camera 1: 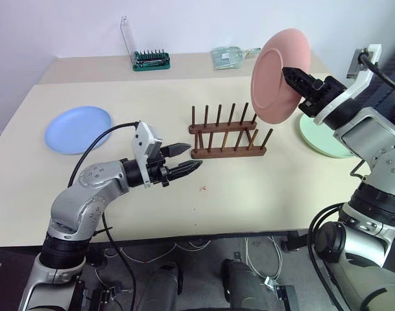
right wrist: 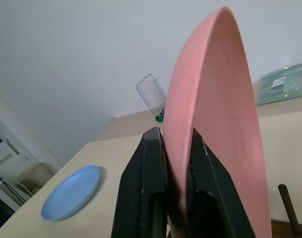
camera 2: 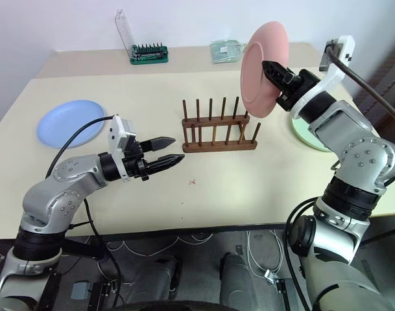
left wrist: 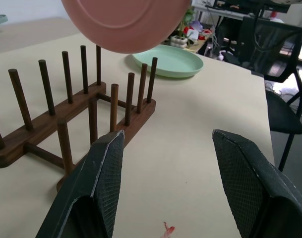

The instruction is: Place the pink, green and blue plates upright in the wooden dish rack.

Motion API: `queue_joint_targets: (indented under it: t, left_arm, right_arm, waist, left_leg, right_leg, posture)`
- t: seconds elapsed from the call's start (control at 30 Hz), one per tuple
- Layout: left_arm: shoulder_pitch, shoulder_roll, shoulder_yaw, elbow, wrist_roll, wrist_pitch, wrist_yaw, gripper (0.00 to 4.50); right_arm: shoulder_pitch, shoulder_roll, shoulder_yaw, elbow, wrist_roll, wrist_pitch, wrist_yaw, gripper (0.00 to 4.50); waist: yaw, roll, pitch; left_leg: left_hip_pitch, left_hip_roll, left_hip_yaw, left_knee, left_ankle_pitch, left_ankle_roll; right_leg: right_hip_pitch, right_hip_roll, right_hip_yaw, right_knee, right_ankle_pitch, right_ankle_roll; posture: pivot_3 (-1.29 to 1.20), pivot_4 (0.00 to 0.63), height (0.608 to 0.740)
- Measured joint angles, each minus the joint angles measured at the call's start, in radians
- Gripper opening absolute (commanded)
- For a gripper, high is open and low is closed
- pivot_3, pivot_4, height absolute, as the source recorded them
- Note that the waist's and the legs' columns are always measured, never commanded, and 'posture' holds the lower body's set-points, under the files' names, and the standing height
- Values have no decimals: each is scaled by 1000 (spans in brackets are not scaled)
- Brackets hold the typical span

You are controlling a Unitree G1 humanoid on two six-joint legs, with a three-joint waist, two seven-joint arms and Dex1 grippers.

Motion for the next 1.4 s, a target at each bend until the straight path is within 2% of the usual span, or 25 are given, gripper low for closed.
queue_joint_targets:
  t: [0.5,0.63,0.73,0.8,0.93,1.03,1.07,1.17,1.27,1.4]
  left_arm:
    - [-1,-18,-3,-16,0,18,19,2882]
    - [-1,-18,-4,-16,0,20,23,2922]
    - [-2,-19,-4,-26,-1,33,30,2922]
    - [-4,-20,-5,-37,-1,41,37,2922]
    - [-8,-24,-4,-39,-3,49,45,2922]
    - [-11,-29,-6,-37,-6,52,43,2922]
    - [-13,-30,-8,-34,-6,52,42,2922]
    - [-14,-35,-15,-24,0,38,26,2922]
    - [-13,-38,-29,-7,4,26,12,2922]
    - [-11,-45,-43,6,12,5,-3,2922]
  right_arm:
    - [20,39,16,130,33,26,-193,67]
    - [20,38,26,135,32,13,-192,1598]
    - [27,0,72,124,-13,-44,-140,1598]
    - [35,-69,104,106,-69,-118,-76,1598]
    - [51,-202,65,127,-143,-247,18,1598]
    - [118,-321,62,223,-244,-326,78,2518]
    - [154,-353,81,248,-292,-358,101,2998]
    - [301,-471,262,296,-500,-490,199,4481]
    - [376,-510,421,362,-676,-628,268,4481]
    - [374,-537,561,479,-855,-806,330,4481]
  waist:
    - [-1,0,0]
    - [-1,1,0]
    - [-2,1,1]
    - [2,2,1]
    - [3,2,1]
    - [3,2,1]
    - [2,2,1]
    - [-4,3,0]
    - [-9,4,1]
    - [-5,6,1]
  left_leg:
    - [0,0,0,0,0,0]
    - [0,0,0,0,0,0]
    - [0,0,0,0,0,0]
    - [-1,0,0,0,0,0]
    - [-1,0,1,1,0,1]
    - [0,0,1,1,0,1]
    - [0,0,2,1,-1,1]
    - [1,0,3,0,-1,1]
    - [2,1,6,1,-1,1]
    - [2,1,6,1,-1,1]
  right_leg:
    - [0,0,0,0,0,0]
    - [0,0,0,0,0,0]
    - [0,1,0,0,0,0]
    - [0,1,0,0,0,0]
    - [1,0,0,-1,0,0]
    - [1,1,0,-1,0,0]
    - [1,1,0,-1,0,0]
    - [1,1,1,-1,0,0]
    - [1,1,2,-1,0,0]
    - [1,1,3,-1,0,0]
  posture:
    - [0,150,740]
    - [0,150,740]
    - [0,150,740]
    - [0,150,740]
    - [0,150,740]
    - [0,150,740]
    - [0,150,740]
    - [0,150,740]
    - [0,150,740]
    - [0,150,740]
